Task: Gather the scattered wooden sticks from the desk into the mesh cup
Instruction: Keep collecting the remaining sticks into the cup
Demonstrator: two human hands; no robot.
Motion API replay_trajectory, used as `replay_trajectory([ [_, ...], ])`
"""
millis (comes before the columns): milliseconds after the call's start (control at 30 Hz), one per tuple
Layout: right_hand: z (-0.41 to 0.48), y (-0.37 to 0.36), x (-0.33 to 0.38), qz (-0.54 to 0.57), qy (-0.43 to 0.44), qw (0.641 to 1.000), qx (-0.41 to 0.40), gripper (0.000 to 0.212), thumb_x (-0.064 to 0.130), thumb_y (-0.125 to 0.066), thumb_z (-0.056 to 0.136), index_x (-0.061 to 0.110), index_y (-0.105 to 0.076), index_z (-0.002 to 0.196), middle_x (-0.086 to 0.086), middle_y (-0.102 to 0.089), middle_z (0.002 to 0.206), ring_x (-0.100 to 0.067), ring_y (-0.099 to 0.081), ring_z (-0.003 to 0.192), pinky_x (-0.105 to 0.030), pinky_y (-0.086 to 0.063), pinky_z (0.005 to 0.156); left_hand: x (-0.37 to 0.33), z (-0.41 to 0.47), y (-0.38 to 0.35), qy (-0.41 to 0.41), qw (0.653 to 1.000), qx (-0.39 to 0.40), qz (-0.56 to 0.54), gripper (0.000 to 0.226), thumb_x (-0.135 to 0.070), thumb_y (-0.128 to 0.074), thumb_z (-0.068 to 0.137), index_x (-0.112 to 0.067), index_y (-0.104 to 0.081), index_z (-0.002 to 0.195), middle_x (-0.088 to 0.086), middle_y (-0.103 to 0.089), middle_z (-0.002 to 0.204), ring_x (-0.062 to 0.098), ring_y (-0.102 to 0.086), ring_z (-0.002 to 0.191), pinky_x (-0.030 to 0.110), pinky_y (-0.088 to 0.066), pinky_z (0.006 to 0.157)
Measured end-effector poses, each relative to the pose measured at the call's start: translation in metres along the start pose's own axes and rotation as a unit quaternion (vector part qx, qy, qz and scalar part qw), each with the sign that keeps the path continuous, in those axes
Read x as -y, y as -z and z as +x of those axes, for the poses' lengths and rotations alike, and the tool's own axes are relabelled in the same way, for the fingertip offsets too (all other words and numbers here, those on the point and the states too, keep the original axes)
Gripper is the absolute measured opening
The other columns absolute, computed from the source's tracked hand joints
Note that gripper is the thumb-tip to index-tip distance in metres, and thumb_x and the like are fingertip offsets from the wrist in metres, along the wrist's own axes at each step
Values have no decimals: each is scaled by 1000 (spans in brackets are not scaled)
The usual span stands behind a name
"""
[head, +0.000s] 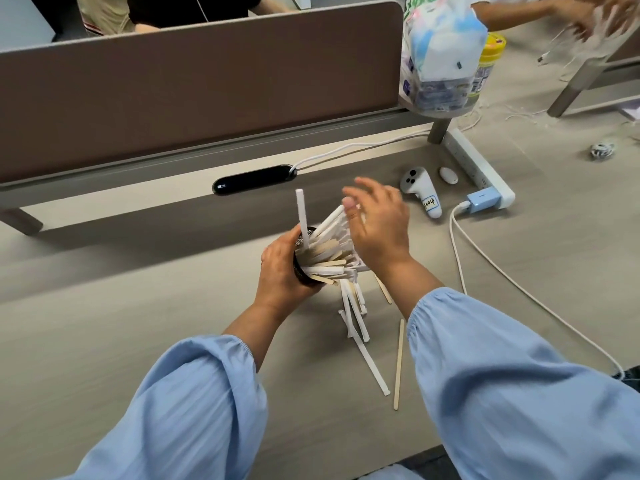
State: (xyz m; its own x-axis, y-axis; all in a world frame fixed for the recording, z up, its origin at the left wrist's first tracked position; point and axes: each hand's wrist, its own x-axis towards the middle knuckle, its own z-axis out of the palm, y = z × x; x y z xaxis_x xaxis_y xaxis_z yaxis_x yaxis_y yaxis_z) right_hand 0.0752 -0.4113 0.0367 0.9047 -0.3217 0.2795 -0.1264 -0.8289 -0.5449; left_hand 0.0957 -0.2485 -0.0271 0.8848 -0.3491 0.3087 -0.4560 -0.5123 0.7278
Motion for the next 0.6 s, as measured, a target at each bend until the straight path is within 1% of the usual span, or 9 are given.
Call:
replay_trajectory([
  [67, 5, 2, -4, 57, -77, 995, -9, 50, 38, -26, 98, 16, -41, 141, -4, -33, 153, -22, -25, 142, -37, -20, 114, 8, -1, -2, -22, 999, 18, 35, 83, -38, -75, 51, -25, -40, 125, 6, -57, 121, 23, -51, 109, 54, -40, 92],
  [133, 10, 2, -10, 166, -151, 971, 84, 51, 34, -25, 102, 10, -29, 146, -8, -25, 157, -20, -19, 146, -32, -15, 118, 10, -2, -3, -43, 997, 29, 60, 80, -44, -69, 53, -26, -39, 125, 10, -55, 123, 28, -51, 110, 54, -41, 90],
  [200, 9, -1, -10, 243, -179, 938, 172, 50, 35, -25, 102, 5, -42, 139, -14, -42, 147, -25, -35, 139, -32, -25, 114, 10, -3, -4, -58, 995, 32, 78, 77, -44, -69, 54, -28, -40, 124, 11, -55, 124, 31, -53, 111, 54, -41, 88],
  [267, 3, -5, -4, 285, -166, 919, 215, 52, 38, -25, 102, 3, -55, 128, -18, -56, 133, -29, -49, 128, -37, -35, 110, 11, -4, -5, -62, 993, 42, 90, 74, -46, -68, 55, -30, -42, 123, 12, -56, 123, 33, -53, 110, 54, -41, 87],
  [367, -4, -9, 5, 322, -143, 902, 248, 52, 42, -25, 100, 11, -54, 130, -8, -56, 134, -20, -48, 127, -29, -34, 107, 11, -5, -6, -52, 992, 52, 102, 74, -47, -68, 55, -29, -41, 122, 13, -55, 123, 35, -52, 110, 54, -40, 89],
  [400, -4, -7, 6, 328, -144, 903, 237, 52, 44, -26, 100, 12, -55, 129, -6, -57, 131, -18, -49, 124, -26, -35, 102, 10, -6, -5, -49, 992, 51, 101, 75, -42, -70, 54, -29, -40, 122, 12, -55, 124, 34, -51, 112, 53, -39, 91],
  [467, -2, -2, 7, 328, -146, 920, 154, 50, 42, -28, 100, 12, -54, 130, -4, -57, 127, -13, -49, 121, -21, -33, 96, 10, -5, -2, -54, 991, 48, 110, 75, -35, -71, 53, -30, -39, 121, 9, -55, 125, 32, -50, 113, 50, -36, 92],
  [533, 0, 3, 6, 331, -107, 934, 77, 43, 34, -35, 100, 16, -45, 138, -3, -52, 137, -8, -45, 126, -19, -32, 99, 12, -5, 0, -72, 987, 54, 135, 74, -34, -70, 54, -30, -40, 122, 7, -54, 125, 30, -49, 112, 51, -35, 92],
  [600, 3, 2, 4, 309, -54, 946, 75, 42, 22, -41, 99, 19, -42, 141, -4, -49, 142, -10, -44, 131, -21, -33, 106, 12, -5, 1, -78, 985, 55, 141, 75, -34, -70, 54, -29, -40, 123, 6, -54, 126, 27, -47, 113, 51, -35, 93],
])
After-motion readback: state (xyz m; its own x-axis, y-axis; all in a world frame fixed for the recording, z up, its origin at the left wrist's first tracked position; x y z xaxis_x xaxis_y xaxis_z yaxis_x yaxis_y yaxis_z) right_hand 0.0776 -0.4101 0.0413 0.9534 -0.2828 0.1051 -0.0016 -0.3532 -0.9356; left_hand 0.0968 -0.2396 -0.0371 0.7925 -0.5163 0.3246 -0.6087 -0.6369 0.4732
